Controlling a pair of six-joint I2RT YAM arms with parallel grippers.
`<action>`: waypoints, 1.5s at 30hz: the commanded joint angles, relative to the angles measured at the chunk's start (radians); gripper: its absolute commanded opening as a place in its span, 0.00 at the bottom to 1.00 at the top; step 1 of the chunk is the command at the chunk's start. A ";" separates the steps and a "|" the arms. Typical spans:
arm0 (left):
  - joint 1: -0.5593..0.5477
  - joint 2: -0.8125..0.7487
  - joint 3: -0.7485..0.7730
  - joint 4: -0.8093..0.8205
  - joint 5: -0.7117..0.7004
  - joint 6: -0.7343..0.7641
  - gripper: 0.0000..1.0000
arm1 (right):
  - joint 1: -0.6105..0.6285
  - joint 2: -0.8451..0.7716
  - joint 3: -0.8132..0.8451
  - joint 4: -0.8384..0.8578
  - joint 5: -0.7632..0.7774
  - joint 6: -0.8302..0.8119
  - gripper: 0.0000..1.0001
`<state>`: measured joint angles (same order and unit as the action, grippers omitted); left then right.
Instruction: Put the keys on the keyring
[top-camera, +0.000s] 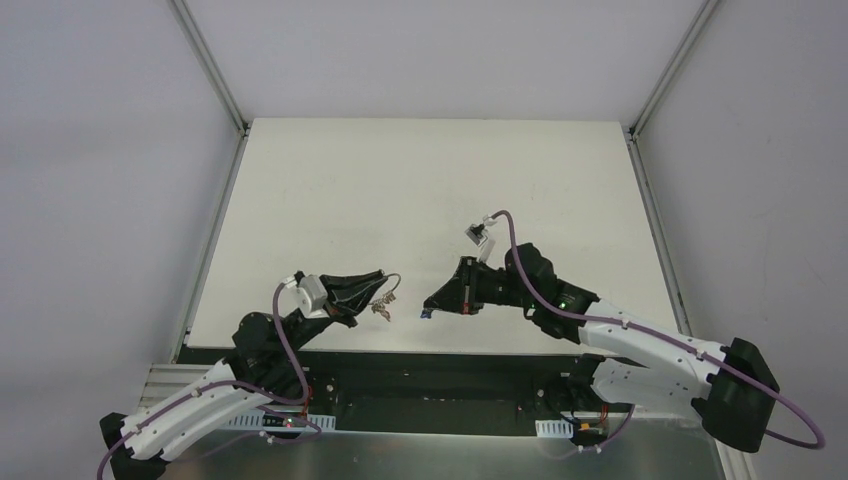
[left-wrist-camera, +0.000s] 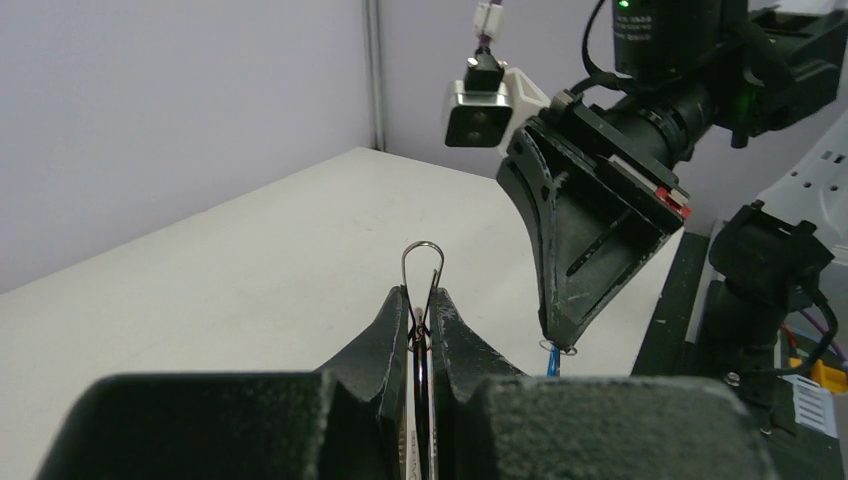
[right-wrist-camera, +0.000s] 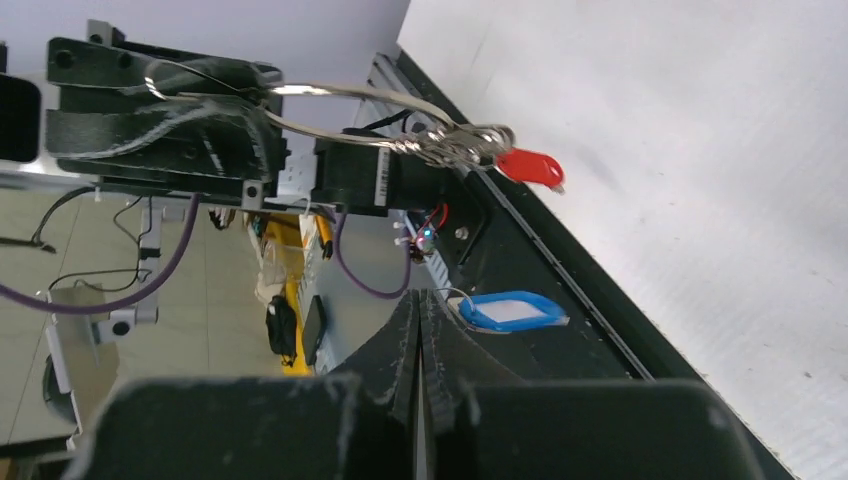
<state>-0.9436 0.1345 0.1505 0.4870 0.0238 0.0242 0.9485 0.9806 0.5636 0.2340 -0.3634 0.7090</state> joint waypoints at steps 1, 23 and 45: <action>-0.010 0.034 0.089 0.015 0.082 -0.020 0.00 | 0.008 0.019 0.155 -0.030 -0.129 -0.103 0.00; -0.009 0.192 0.252 -0.208 0.057 -0.105 0.00 | 0.070 0.267 0.692 -0.608 -0.213 -0.470 0.00; -0.010 0.211 0.279 -0.231 0.156 -0.124 0.00 | 0.025 0.416 0.853 -0.693 -0.332 -0.523 0.00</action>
<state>-0.9436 0.3416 0.3737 0.2195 0.1341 -0.0818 0.9863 1.3872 1.3560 -0.4458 -0.6418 0.2161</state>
